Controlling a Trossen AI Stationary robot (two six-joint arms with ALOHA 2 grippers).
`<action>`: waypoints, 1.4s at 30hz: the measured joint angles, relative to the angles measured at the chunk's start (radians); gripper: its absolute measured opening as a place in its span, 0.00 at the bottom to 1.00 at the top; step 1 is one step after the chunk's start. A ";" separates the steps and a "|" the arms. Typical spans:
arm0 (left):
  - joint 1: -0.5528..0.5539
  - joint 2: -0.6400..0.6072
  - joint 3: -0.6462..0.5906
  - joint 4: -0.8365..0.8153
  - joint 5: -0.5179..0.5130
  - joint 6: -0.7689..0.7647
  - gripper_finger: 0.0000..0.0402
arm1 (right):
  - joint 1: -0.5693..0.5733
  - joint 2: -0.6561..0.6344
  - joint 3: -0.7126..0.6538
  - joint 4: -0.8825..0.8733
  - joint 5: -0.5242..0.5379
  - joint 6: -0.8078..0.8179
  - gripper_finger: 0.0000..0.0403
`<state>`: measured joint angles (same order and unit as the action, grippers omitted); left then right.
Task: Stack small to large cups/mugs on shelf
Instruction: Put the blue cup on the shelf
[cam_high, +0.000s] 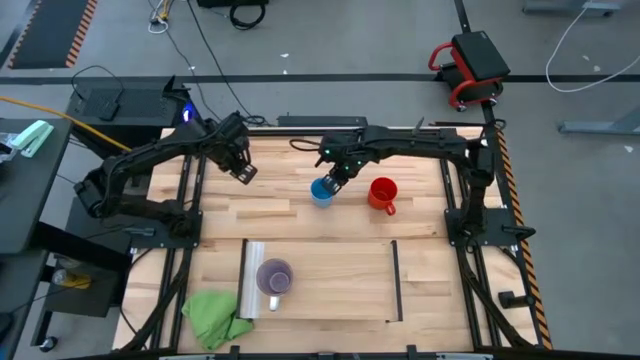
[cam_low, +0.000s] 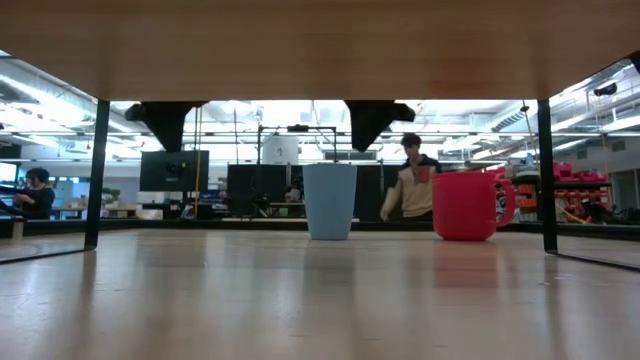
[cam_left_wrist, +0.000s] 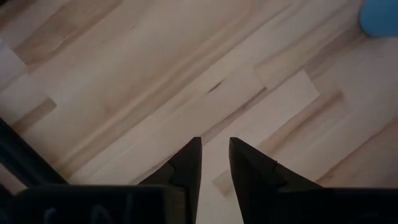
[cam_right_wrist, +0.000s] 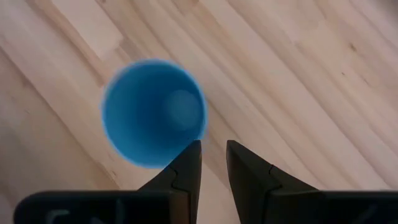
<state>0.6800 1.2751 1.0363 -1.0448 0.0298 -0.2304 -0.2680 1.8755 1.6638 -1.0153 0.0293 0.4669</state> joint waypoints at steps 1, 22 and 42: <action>0.000 0.000 0.000 0.005 0.000 -0.001 0.22 | 0.002 0.000 0.000 0.013 0.000 0.004 0.21; 0.000 0.000 0.000 0.024 -0.001 -0.011 0.21 | 0.018 0.045 -0.001 0.047 0.051 0.029 0.21; 0.000 0.000 0.000 0.031 -0.001 -0.009 0.21 | 0.019 0.109 -0.001 0.039 0.018 0.027 0.21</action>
<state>0.6800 1.2755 1.0367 -1.0142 0.0284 -0.2398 -0.2489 1.9842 1.6627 -0.9758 0.0474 0.4934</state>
